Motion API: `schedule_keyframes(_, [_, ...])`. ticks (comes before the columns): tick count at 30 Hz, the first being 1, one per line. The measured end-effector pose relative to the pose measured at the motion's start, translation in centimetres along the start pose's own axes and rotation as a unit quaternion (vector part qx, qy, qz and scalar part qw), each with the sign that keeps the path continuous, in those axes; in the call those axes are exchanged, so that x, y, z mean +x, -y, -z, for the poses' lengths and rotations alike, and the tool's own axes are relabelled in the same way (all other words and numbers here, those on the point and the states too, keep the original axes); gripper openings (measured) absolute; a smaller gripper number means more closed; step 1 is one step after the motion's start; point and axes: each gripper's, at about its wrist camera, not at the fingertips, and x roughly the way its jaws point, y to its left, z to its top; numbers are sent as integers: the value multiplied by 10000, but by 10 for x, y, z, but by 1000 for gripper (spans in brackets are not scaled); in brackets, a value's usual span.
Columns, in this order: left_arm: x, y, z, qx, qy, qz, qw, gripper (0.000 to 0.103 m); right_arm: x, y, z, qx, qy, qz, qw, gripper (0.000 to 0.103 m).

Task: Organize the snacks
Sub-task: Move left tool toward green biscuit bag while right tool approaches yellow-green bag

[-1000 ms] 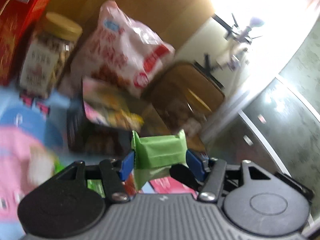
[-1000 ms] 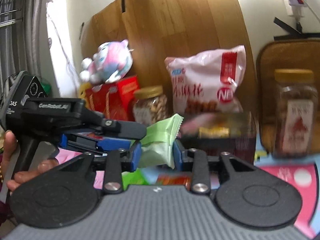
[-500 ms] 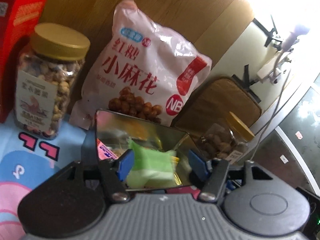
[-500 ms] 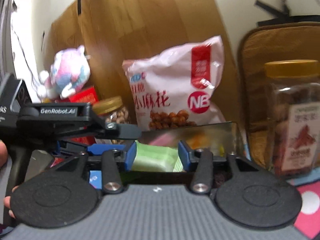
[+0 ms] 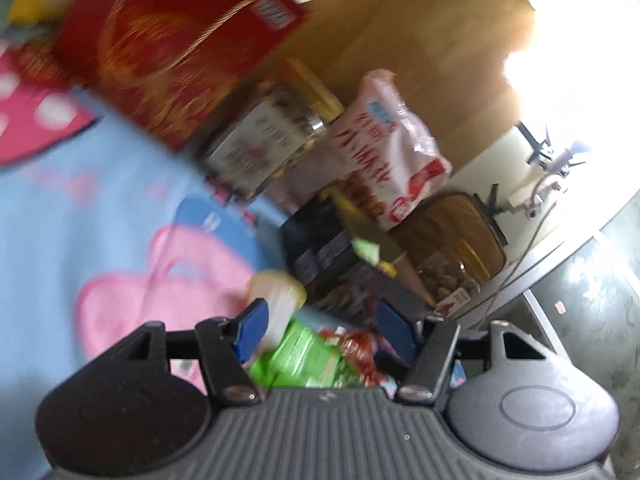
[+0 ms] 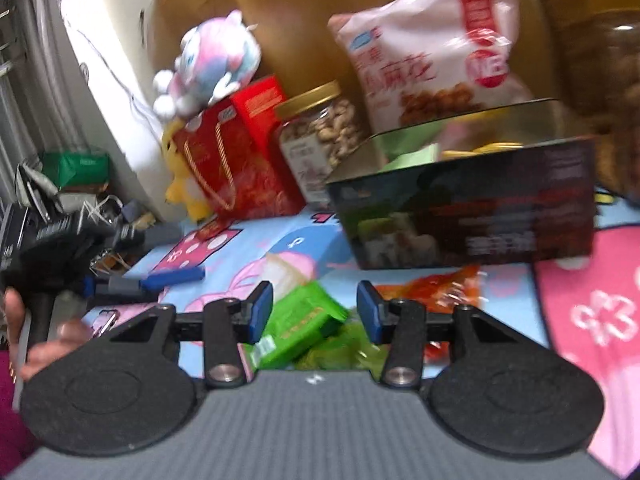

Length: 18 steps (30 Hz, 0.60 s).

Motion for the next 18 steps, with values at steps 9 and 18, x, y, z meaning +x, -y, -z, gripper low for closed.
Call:
schedule_keyframes(9, [19,-4,37,-262,-523,15,9983,61,48,-1,-4,100,-746,15,9972,45])
schedule_keyframes(18, [15,-8,51,-130,-499,-98,9986,61,6,-25,30,5,-643,-393,9972,45])
